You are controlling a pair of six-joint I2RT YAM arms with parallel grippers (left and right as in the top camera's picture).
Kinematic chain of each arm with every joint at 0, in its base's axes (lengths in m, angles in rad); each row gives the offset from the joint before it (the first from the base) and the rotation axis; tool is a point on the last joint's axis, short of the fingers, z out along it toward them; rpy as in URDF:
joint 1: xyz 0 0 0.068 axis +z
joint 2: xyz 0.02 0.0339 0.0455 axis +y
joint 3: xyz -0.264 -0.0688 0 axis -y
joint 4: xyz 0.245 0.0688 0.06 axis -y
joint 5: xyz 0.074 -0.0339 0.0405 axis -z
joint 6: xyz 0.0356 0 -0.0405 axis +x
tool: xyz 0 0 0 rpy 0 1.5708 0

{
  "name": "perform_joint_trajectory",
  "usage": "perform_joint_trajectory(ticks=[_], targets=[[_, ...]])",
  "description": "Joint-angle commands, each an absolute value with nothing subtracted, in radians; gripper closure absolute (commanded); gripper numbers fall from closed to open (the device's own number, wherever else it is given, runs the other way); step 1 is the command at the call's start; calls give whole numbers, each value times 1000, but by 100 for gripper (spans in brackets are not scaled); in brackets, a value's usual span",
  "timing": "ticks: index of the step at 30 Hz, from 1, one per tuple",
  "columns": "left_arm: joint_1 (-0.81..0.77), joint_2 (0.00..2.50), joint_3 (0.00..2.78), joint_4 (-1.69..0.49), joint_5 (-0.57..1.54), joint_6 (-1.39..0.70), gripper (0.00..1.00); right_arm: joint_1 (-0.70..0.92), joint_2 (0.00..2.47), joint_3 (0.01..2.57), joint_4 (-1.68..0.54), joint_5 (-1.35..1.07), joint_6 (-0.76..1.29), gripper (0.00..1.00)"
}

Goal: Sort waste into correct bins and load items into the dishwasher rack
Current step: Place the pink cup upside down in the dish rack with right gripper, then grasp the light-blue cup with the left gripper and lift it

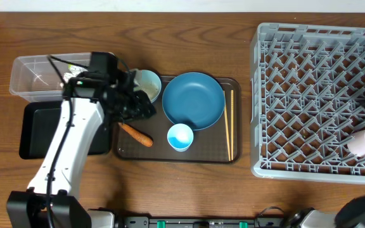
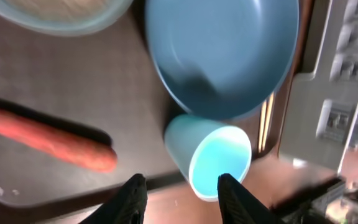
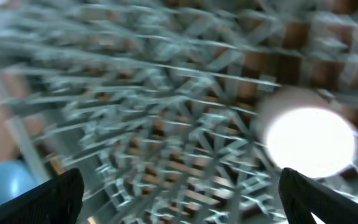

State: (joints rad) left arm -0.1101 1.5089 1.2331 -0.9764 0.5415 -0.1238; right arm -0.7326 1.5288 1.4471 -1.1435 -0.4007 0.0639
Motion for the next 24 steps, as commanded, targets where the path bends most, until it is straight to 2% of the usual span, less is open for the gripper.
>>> perform_joint_trajectory(ticks=[1, 5, 7, 12, 24], targets=[[-168, 1500, 1241, -1011, 495, -78, 60, -632, 1478, 1466, -1156, -482, -13, 1], [-249, 1500, 1219, -1035, 385, -79, 59, -479, 1473, 1464, -1182, -471, -47, 1], [-275, 1500, 1196, -1029, 379, -79, 56, -411, 1473, 1461, -1185, -445, -46, 1], [-321, 1504, 1137, -1011, 372, -84, 55, -278, 1473, 1460, -1186, -381, -46, 1], [-337, 1530, 1003, -850, 373, -87, 54, -176, 1473, 1460, -1193, -381, -46, 2]])
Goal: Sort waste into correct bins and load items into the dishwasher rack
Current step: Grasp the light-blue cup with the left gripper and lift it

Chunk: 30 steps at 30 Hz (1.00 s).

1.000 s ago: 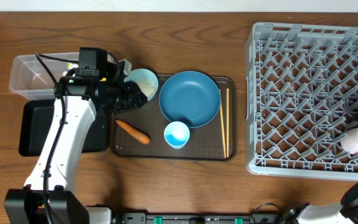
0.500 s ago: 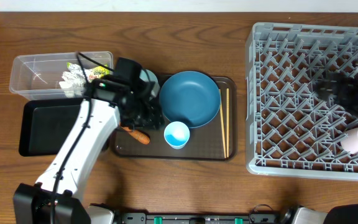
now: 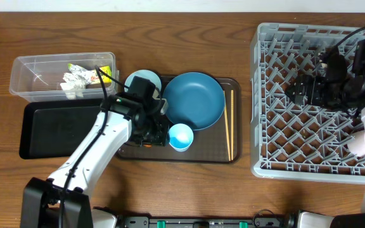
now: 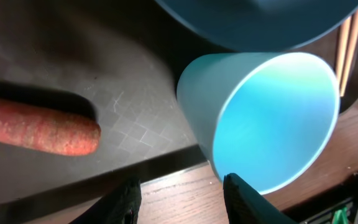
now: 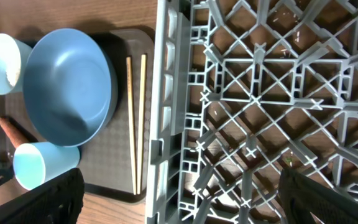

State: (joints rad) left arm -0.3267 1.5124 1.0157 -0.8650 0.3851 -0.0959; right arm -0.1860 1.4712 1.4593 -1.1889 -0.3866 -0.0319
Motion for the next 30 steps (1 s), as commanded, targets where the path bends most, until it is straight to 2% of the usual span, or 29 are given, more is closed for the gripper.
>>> perform_joint_trajectory(ticks=[1, 9, 11, 13, 15, 16, 20, 30], targets=[[-341, 1536, 1000, -843, 373, -87, 54, -176, 1473, 1460, -1194, -381, -46, 1], [-387, 1575, 999, -809, 373, -87, 56, -176, 1473, 1460, -1208, -369, -46, 2], [-390, 1575, 999, -797, 373, -88, 70, -176, 1473, 1460, -1209, -369, -46, 2], [-389, 1575, 999, -779, 373, -114, 77, -176, 1473, 1460, -1211, -369, -46, 2], [-390, 1575, 999, -760, 373, -144, 81, -176, 1473, 1460, -1213, -369, -46, 2], [-390, 1575, 1000, -755, 373, -150, 86, -176, 1473, 1460, -1213, -369, -46, 1], [-389, 1575, 1000, -765, 373, -155, 93, -176, 1473, 1460, -1212, -357, -47, 1], [-350, 1532, 1063, -923, 395, -154, 94, -176, 1473, 1460, -1212, -340, -48, 1]])
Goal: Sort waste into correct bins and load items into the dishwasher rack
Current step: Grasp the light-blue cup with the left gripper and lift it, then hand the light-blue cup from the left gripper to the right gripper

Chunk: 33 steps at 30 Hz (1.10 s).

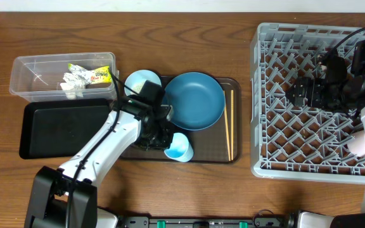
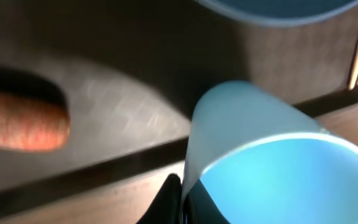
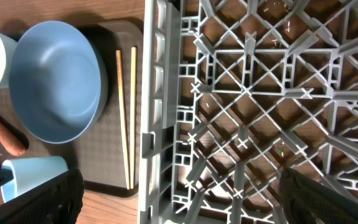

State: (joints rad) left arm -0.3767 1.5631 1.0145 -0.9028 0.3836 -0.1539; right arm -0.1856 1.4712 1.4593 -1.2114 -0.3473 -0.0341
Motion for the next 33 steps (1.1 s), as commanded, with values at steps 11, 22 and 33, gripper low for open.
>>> perform_joint_trajectory(ticks=[11, 22, 33], targets=[[-109, 1465, 1155, -566, 981, -402, 94, -173, 1475, 1459, -1080, -634, -118, 1], [-93, 1529, 1155, -133, 1348, -810, 93, -2, 1549, 1459, -913, -1247, -459, 1], [-149, 1529, 1155, -113, 1478, -810, 93, 198, 1571, 1459, -720, -1254, -479, 1]])
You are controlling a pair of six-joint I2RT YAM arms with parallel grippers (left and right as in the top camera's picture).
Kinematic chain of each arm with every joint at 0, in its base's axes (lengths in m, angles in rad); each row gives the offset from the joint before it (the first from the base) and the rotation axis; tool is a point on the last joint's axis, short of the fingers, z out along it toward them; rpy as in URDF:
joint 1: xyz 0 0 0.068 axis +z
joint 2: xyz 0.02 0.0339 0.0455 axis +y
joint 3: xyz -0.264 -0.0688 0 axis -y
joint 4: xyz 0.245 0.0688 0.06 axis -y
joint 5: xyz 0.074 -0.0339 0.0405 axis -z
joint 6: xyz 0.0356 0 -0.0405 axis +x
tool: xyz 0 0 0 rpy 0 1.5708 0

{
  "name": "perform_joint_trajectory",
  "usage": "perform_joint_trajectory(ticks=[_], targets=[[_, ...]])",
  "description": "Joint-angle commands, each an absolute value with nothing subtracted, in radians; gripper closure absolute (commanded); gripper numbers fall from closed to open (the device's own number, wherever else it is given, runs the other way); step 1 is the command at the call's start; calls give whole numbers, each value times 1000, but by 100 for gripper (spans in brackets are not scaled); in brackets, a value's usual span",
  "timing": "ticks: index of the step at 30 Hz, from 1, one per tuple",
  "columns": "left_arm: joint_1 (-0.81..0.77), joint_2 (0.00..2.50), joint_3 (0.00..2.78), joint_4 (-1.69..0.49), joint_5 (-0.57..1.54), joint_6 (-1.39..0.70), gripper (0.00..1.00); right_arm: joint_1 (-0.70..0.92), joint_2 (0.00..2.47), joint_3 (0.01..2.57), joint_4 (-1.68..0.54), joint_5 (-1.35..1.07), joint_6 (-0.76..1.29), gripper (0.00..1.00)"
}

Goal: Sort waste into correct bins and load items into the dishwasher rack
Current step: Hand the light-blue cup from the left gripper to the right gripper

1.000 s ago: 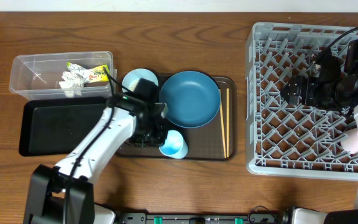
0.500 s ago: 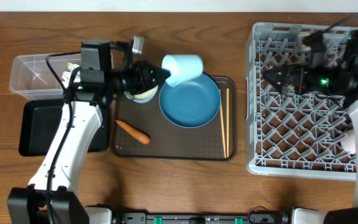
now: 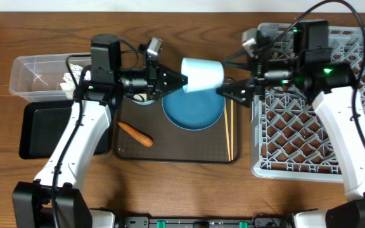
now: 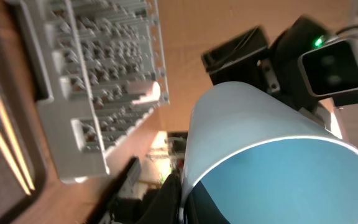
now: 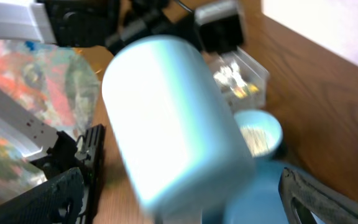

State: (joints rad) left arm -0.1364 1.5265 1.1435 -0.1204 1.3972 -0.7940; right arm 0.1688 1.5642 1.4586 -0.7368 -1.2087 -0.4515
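The light blue cup (image 3: 201,74) hangs on its side in the air above the blue plate (image 3: 193,106), its base pointing right. My left gripper (image 3: 177,80) is shut on its rim; in the left wrist view the cup (image 4: 272,149) fills the frame, and the left gripper (image 4: 182,200) pinches the wall. My right gripper (image 3: 231,78) is open at the cup's base, one finger on each side. The right wrist view has the cup (image 5: 173,124) between its fingers (image 5: 67,193). The grey dishwasher rack (image 3: 322,101) stands at the right.
On the brown tray (image 3: 170,152) lie a carrot (image 3: 135,133) and chopsticks (image 3: 230,130). A small bowl (image 5: 257,134) sits at its back left. A clear bin (image 3: 37,79) with wrappers and a black bin (image 3: 43,130) stand at the left.
The left gripper, then shut on the cup at the tray's front edge, now holds it high over the plate. The right gripper has come from over the rack to the cup's base, still open.
First the left gripper stood open by the small bowl, with the right arm at the rack's right side. Then it was open around the cup, and later shut on it, tilted. Now the cup is held in the air between both grippers.
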Motion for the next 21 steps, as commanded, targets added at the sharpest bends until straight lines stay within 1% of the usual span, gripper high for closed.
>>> perform_joint_trajectory(ticks=[1, 7, 14, 16, 17, 18, 19, 21], targets=[[-150, 1529, 1155, -113, 1485, -810, 93, 205, 1571, 1459, -711, -1254, -479, 1], [-152, 1529, 1155, -101, 1502, -811, 94, 233, 1571, 1459, -696, -1254, -480, 1], [-152, 1529, 1155, -83, 1505, -818, 93, 257, 1571, 1459, -696, -1254, -480, 9], [-152, 1529, 1155, -83, 1504, -818, 93, 259, 1571, 1459, -696, -1254, -480, 13], [-152, 1529, 1155, -83, 1504, -818, 93, 259, 1571, 1459, -696, -1254, -480, 18], [-152, 1529, 1155, -83, 1504, -818, 93, 259, 1571, 1459, -696, -1254, -479, 26], [-152, 1529, 1155, -83, 1504, -818, 93, 259, 1571, 1459, -697, -1254, -475, 30], [-152, 1529, 1155, -83, 1504, -818, 93, 261, 1571, 1459, -699, -1254, -475, 31]])
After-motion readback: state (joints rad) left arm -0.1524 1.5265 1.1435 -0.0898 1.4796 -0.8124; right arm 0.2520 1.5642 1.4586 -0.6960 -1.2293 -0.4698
